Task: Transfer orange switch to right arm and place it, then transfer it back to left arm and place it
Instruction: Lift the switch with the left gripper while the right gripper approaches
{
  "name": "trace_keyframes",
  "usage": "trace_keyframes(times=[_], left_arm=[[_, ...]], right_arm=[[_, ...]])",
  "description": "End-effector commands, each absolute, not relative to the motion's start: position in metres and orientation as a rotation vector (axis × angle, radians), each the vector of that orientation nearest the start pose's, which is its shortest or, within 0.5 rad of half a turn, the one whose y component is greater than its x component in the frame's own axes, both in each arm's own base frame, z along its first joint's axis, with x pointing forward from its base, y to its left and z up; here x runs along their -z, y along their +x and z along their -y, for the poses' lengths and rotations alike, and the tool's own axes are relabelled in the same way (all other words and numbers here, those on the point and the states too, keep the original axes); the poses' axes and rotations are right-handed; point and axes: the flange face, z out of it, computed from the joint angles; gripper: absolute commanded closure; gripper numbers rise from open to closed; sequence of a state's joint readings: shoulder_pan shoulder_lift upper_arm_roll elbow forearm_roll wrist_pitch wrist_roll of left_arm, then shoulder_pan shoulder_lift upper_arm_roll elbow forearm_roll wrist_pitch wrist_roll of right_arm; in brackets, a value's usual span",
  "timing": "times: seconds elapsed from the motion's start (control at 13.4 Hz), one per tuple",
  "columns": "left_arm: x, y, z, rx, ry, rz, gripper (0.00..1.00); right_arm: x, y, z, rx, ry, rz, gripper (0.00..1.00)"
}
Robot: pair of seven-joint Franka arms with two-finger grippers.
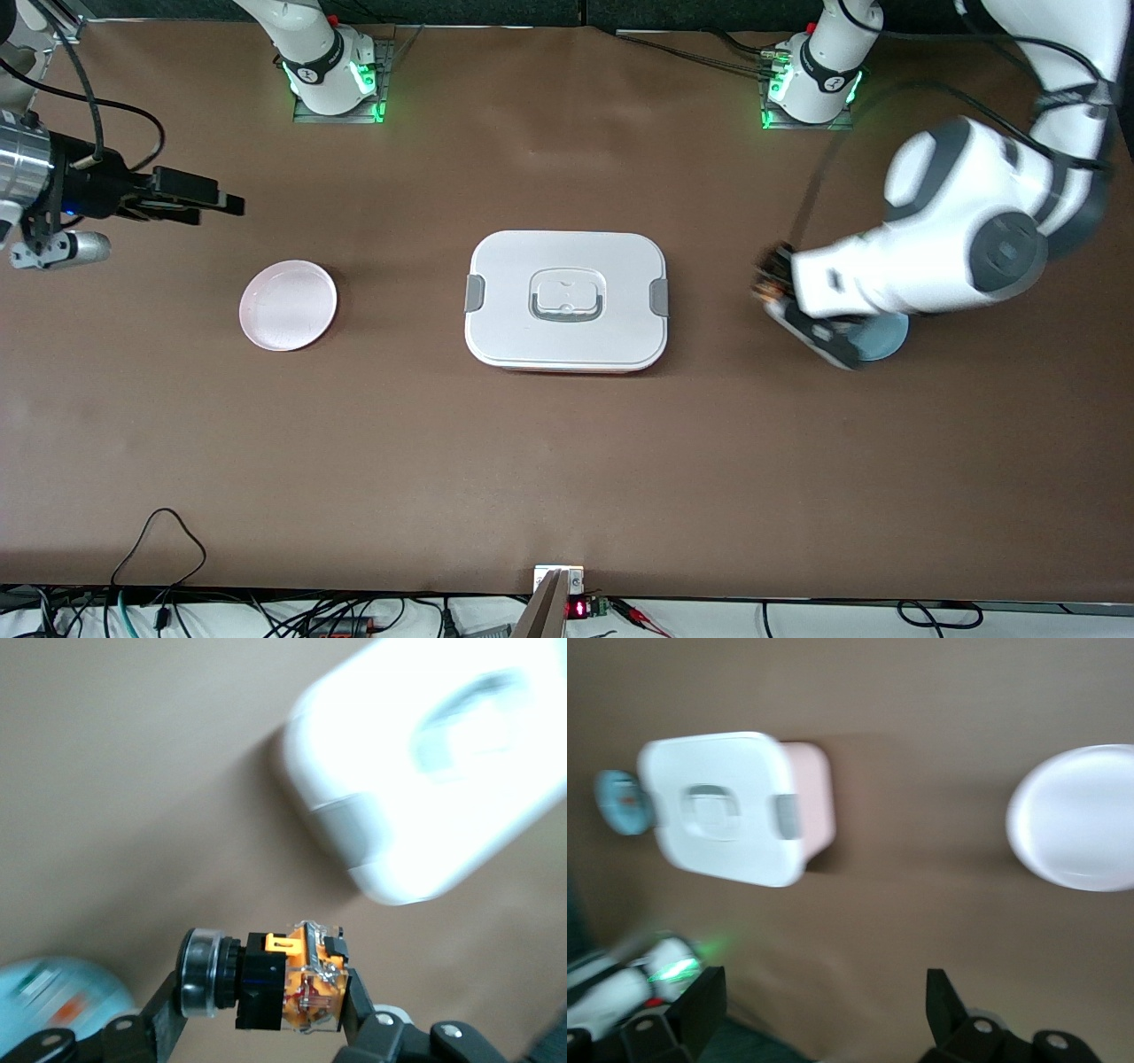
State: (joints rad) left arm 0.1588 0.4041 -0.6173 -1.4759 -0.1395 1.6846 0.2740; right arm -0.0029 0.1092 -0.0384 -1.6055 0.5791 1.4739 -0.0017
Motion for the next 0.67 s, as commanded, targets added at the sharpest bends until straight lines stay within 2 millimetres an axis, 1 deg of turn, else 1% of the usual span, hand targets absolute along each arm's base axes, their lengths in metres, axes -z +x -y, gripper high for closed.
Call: trace_keyframes(times=[0.0, 0.07, 0.15, 0.3, 0.52, 0.6], left_arm=[[-0.518, 0.586, 0.329, -0.082, -3.265, -1.489, 0.86], [-0.533, 0.578, 0.355, 0.017, -3.255, -1.545, 0.86], [-0.542, 0.569, 0.379, 0.091, -3.263, -1.606, 0.86], [-0.544, 0.560, 0.419, 0.261, -3.284, -1.661, 0.87], [-0.545, 0.539, 0.472, 0.448, -3.297, -1.697, 0.88], [-0.546, 0.534, 0.485, 0.503, -3.320, -1.668, 0.88]], right_arm=[[-0.543, 0.584, -0.046, -0.314, -2.382, -0.098, 0.00], [-0.535, 0.586, -0.050, -0.331, -2.314, -0.109, 0.00], [-0.530, 0.590, -0.055, -0.340, -2.245, -0.110, 0.00], [-0.531, 0.594, -0.065, -0.333, -2.186, -0.111, 0.00], [-0.528, 0.603, -0.099, -0.333, -2.100, -0.111, 0.00], [-0.526, 0.605, -0.111, -0.324, -2.104, -0.106, 0.00]])
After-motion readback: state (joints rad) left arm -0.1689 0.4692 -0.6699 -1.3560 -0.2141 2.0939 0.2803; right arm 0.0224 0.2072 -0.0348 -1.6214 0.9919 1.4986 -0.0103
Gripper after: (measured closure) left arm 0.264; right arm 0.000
